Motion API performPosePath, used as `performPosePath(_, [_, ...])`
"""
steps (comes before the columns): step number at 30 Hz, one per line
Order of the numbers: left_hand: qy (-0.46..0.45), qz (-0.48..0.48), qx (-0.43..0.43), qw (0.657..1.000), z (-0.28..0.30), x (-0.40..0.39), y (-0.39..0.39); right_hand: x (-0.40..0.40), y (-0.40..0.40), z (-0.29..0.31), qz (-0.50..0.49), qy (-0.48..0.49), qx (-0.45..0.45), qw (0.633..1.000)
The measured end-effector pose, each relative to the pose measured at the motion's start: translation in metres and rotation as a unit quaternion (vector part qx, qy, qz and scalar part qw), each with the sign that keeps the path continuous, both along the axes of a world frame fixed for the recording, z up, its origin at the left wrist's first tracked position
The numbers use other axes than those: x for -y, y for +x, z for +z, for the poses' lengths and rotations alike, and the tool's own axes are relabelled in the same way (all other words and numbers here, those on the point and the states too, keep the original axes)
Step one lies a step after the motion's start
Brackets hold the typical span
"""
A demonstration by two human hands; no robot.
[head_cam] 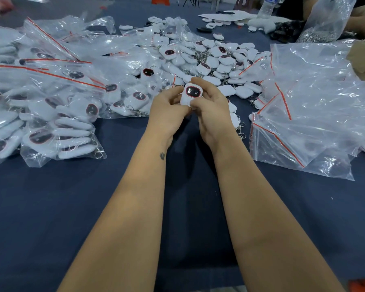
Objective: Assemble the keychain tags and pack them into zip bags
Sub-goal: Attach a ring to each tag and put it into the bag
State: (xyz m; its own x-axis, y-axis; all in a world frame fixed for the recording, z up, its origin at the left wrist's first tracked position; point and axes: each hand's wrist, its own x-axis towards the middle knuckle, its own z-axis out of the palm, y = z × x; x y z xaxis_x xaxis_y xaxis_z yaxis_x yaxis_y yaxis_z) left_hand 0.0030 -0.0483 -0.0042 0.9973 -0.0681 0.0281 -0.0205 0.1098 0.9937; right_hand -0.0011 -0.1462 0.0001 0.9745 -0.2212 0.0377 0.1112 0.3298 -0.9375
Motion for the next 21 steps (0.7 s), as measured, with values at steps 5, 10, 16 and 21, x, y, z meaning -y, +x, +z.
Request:
performPosePath(5, [-0.045, 0.024, -0.028, 0.998, 0.0006, 0.0015, 0.0023, -0.0001, 0.0001, -0.003, 0.018, -0.029, 0.001, 0.999])
performPosePath(10, [-0.1, 0.037, -0.053, 0.993, 0.0025, 0.0016, 0.0038, -0.0033, 0.0015, -0.0055, 0.023, -0.076, 0.013, 0.997])
performPosePath(16, [-0.064, 0.03, -0.029, 0.997, 0.0004, 0.002, 0.0011, -0.0041, 0.0014, -0.0069, -0.009, -0.109, 0.013, 0.994])
performPosePath(21, [-0.065, 0.03, -0.037, 0.997, 0.0043, 0.0013, -0.0013, -0.0013, 0.0003, -0.0044, 0.004, -0.092, 0.003, 0.996])
